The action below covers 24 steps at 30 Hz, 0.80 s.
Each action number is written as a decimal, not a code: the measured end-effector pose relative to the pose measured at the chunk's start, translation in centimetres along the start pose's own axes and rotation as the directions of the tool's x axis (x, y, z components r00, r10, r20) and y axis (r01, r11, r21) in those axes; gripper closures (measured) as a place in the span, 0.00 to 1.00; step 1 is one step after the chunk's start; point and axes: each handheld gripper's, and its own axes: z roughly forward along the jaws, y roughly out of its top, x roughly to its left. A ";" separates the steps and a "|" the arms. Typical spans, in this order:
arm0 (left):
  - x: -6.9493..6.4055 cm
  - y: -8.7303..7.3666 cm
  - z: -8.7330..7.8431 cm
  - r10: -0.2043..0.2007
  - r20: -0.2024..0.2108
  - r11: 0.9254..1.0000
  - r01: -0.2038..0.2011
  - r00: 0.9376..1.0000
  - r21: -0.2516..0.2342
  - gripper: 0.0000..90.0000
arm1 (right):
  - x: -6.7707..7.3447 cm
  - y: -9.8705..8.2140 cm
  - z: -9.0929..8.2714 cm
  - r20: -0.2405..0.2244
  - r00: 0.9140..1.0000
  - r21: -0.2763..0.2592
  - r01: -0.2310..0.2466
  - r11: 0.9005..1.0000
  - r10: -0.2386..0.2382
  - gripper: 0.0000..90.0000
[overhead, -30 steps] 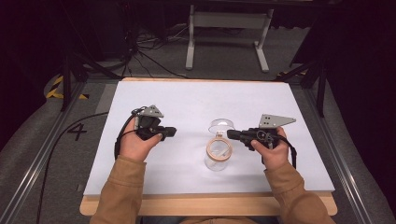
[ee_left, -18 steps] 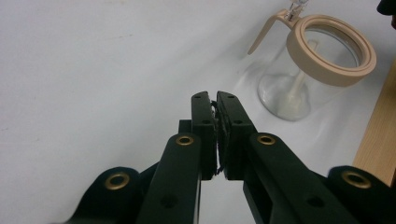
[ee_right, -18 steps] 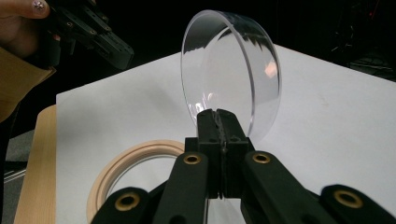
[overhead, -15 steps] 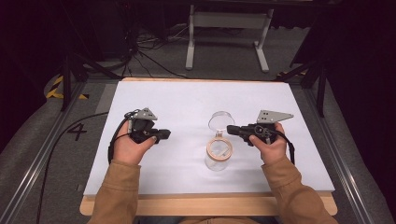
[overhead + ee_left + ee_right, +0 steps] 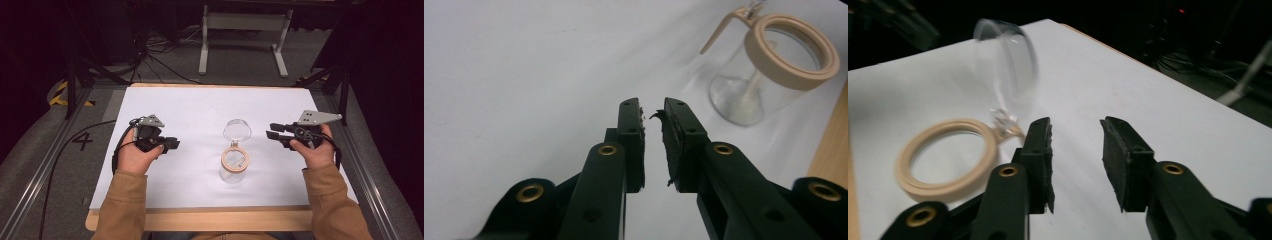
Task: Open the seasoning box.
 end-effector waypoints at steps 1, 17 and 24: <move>0.2 -0.1 0.0 -0.008 -0.005 1.000 0.008 1.000 0.002 0.87 | -0.4 -0.2 -0.2 0.010 1.000 0.003 -0.013 1.000 0.013 0.66; 3.9 -2.1 2.8 -0.085 -0.081 0.994 0.090 0.993 0.061 0.82 | -6.3 -6.2 0.3 0.234 0.956 0.196 -0.227 0.954 0.179 0.48; 4.6 -2.8 4.2 -0.078 -0.077 0.993 0.084 0.994 0.081 0.78 | -7.1 -8.1 1.6 0.237 0.949 0.223 -0.263 0.939 0.210 0.47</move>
